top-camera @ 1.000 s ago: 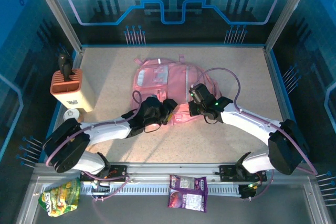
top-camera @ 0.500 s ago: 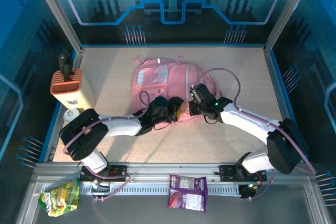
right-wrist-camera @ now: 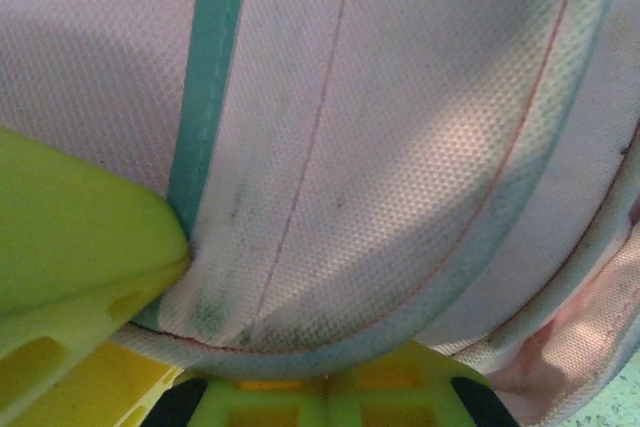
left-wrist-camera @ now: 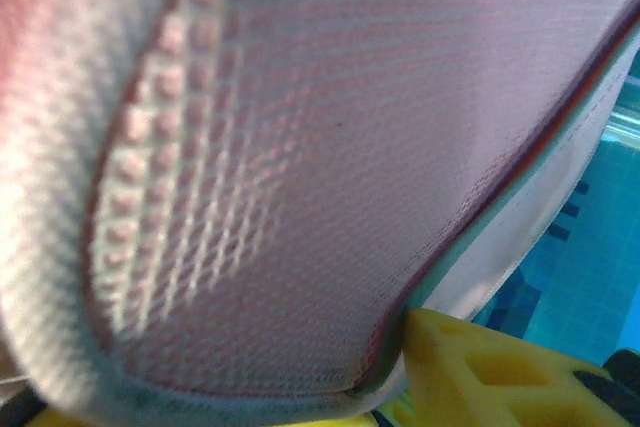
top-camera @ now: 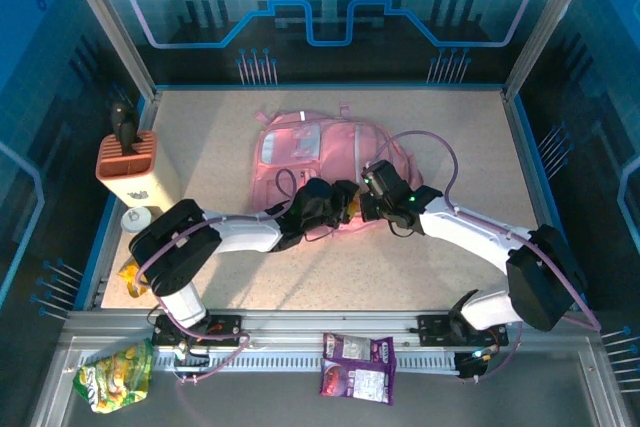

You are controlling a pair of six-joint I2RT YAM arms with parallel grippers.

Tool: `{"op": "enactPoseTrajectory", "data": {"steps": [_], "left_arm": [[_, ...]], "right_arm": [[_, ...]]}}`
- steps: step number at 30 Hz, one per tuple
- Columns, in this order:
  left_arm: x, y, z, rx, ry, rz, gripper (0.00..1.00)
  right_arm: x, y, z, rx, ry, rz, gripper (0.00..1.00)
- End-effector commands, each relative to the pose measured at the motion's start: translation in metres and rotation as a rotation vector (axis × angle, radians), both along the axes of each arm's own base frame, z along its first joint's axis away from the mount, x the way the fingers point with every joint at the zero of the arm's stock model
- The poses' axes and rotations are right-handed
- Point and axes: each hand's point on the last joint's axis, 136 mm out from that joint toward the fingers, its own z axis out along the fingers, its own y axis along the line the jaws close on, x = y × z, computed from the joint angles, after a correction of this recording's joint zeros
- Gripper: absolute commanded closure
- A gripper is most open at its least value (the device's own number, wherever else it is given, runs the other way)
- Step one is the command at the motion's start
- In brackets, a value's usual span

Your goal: Pack books, pencil case, and school supplies into a backpack

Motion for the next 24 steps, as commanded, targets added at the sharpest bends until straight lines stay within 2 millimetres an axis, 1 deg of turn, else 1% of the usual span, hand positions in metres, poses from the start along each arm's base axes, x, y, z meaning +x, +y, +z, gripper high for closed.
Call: {"op": "enactPoseTrajectory", "data": {"steps": [1, 3, 6, 7, 8, 11, 15, 17, 20, 24], "left_arm": [[0.015, 0.002, 0.002, 0.017, -0.011, 0.054, 0.7], [0.017, 0.007, -0.002, 0.053, -0.006, 0.051, 0.79], [0.013, 0.015, -0.005, 0.118, -0.003, 0.04, 0.93], [0.01, 0.017, -0.004, 0.137, -0.005, 0.032, 0.98], [0.009, 0.02, -0.004, 0.151, -0.005, 0.027, 1.0], [0.003, 0.03, -0.002, 0.185, -0.029, 0.001, 1.0], [-0.007, 0.048, 0.004, 0.252, -0.08, -0.057, 1.0], [-0.016, 0.06, -0.001, 0.291, -0.064, -0.094, 1.0], [-0.03, 0.073, 0.001, 0.318, -0.094, -0.153, 1.0], [-0.049, 0.095, 0.003, 0.384, -0.113, -0.24, 1.0]], "right_arm": [[0.002, 0.005, -0.001, 0.025, 0.008, 0.015, 1.0], [0.003, 0.0, 0.0, 0.01, 0.003, 0.006, 1.0], [0.004, -0.01, -0.004, -0.018, 0.017, -0.014, 1.0], [0.012, -0.01, 0.007, -0.011, -0.006, -0.028, 1.0], [0.014, -0.012, 0.008, -0.018, -0.009, -0.037, 1.0], [0.022, -0.022, 0.011, -0.035, -0.021, -0.069, 1.0], [0.035, -0.027, 0.017, -0.021, -0.031, -0.09, 1.0], [0.043, -0.027, 0.022, -0.018, -0.037, -0.091, 1.0], [0.052, -0.029, 0.027, -0.029, -0.049, -0.096, 1.0], [0.06, -0.031, 0.032, -0.025, -0.052, -0.104, 1.0]]}}
